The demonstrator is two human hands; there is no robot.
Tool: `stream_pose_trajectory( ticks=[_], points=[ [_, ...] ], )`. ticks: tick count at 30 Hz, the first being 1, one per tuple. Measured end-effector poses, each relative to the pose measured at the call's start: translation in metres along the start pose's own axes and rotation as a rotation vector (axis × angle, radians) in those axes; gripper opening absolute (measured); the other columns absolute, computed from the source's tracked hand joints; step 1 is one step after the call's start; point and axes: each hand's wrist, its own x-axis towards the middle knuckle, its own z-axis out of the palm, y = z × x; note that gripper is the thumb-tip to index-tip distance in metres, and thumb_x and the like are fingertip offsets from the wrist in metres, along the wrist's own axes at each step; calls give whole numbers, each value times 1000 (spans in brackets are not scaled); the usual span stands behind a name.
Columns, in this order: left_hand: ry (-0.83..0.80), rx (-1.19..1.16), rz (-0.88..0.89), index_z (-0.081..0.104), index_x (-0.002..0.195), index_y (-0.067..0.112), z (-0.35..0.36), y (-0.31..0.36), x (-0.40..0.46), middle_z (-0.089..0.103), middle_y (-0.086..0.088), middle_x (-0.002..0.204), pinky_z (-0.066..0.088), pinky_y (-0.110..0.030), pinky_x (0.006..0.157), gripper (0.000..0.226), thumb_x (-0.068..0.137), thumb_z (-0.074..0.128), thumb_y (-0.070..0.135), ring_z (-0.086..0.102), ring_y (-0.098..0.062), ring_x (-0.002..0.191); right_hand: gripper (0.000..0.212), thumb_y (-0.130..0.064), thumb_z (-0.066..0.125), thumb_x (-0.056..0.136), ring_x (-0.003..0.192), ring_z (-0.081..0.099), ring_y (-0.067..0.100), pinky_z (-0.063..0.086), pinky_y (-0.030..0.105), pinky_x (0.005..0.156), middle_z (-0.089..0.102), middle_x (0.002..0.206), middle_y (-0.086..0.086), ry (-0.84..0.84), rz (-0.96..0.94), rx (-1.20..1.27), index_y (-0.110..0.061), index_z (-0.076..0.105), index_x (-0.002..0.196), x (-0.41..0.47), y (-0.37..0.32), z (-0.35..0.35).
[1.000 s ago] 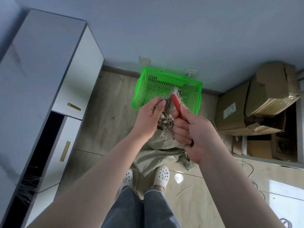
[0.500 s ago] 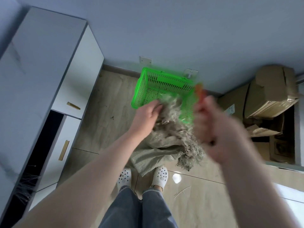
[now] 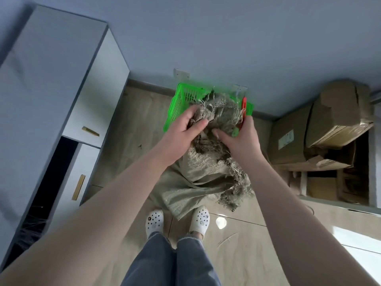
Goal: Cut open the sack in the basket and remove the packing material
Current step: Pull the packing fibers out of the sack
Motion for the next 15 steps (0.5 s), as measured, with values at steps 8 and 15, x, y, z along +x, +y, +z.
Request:
stream_pose_trajectory(
  ticks=[8,15],
  points=[
    [210,178,219,53,134,28,-30,11,27,54,9,140,34,-31,115,61,87,52,-11,45,-4,133,29,-25,68,82,78,55,31,51,52,80,47,81,5,149,100,473,-27,40,77,-17,-5,-14],
    [226,37,-304,12,150,25,-13,33,22,41,-7,147,43,-42,106,85,86,54,62,56,-18,114,27,-23,60,94,77,43,20,43,43,76,44,83,2,382,215,787,-25,37,79,-40,-8,5]
  ],
)
